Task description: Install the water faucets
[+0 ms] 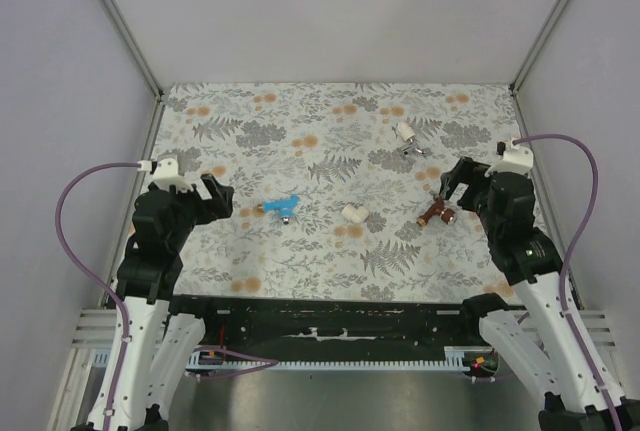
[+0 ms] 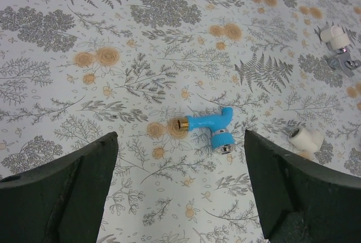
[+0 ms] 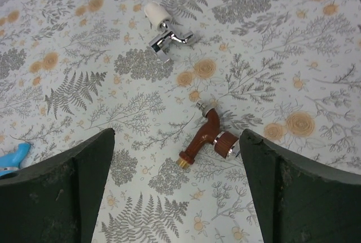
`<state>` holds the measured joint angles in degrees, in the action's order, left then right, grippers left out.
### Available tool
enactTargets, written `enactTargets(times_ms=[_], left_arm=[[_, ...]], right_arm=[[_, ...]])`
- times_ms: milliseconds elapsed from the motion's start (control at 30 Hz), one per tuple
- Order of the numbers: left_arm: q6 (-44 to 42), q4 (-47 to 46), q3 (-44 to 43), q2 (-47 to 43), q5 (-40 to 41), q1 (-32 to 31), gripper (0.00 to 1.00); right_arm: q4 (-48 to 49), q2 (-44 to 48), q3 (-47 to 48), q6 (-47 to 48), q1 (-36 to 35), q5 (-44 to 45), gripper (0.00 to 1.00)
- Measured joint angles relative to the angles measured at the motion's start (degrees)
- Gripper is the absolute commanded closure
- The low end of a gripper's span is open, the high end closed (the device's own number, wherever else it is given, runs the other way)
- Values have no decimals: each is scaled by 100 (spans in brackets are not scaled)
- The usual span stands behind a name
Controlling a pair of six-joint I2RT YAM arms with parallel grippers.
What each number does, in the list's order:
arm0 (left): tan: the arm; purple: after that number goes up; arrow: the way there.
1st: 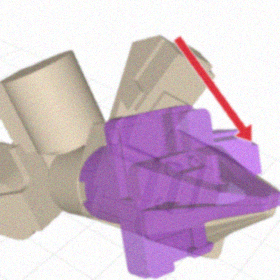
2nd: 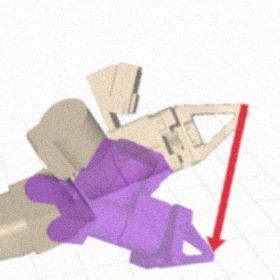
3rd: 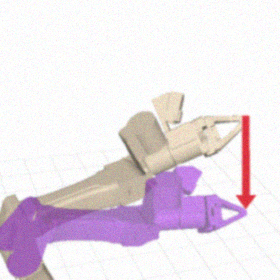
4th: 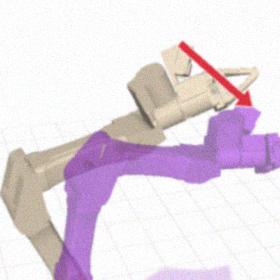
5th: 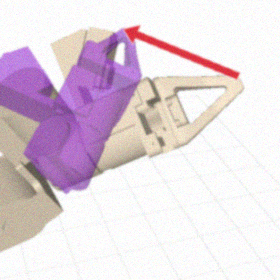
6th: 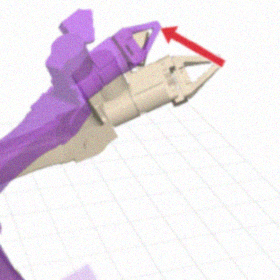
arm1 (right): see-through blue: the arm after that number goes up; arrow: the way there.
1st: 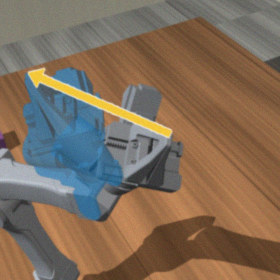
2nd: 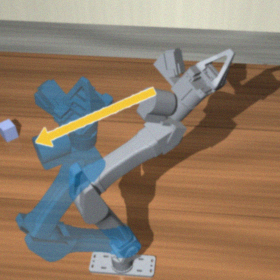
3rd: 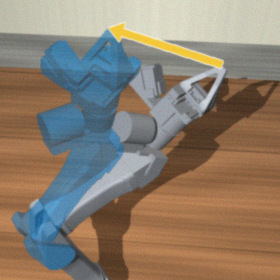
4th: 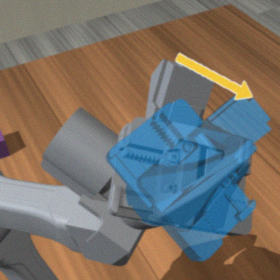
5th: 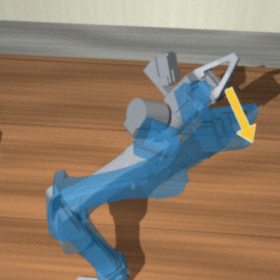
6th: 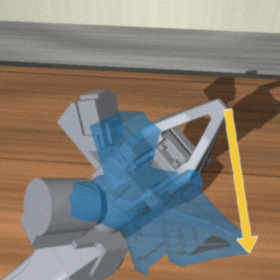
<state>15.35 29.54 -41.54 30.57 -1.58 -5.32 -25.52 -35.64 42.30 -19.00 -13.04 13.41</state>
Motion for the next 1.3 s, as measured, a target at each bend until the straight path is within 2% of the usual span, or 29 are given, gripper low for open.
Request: enactTargets(times_ms=[233, 433, 667, 933, 1167, 1300], left_arm=[[17, 44, 79, -122, 7, -2, 3], [20, 37, 120, -249, 61, -168, 3], [20, 37, 155, -323, 203, -293, 3], [20, 35, 164, -374, 210, -369, 3], [70, -13, 243, -350, -15, -466, 4], [326, -146, 326, -229, -393, -479, 4]], right_arm=[[-356, -1554, 789, -616, 0, -2, 2], [-850, -3254, 1502, -664, 4, 87, 5], [-1427, -5300, 2256, -621, 238, 79, 17], [-1700, -6489, 2459, -721, 540, -160, 32], [-1633, -6929, 2566, -723, 555, -195, 57], [-1567, -6929, 2555, -743, 533, -267, 84]])
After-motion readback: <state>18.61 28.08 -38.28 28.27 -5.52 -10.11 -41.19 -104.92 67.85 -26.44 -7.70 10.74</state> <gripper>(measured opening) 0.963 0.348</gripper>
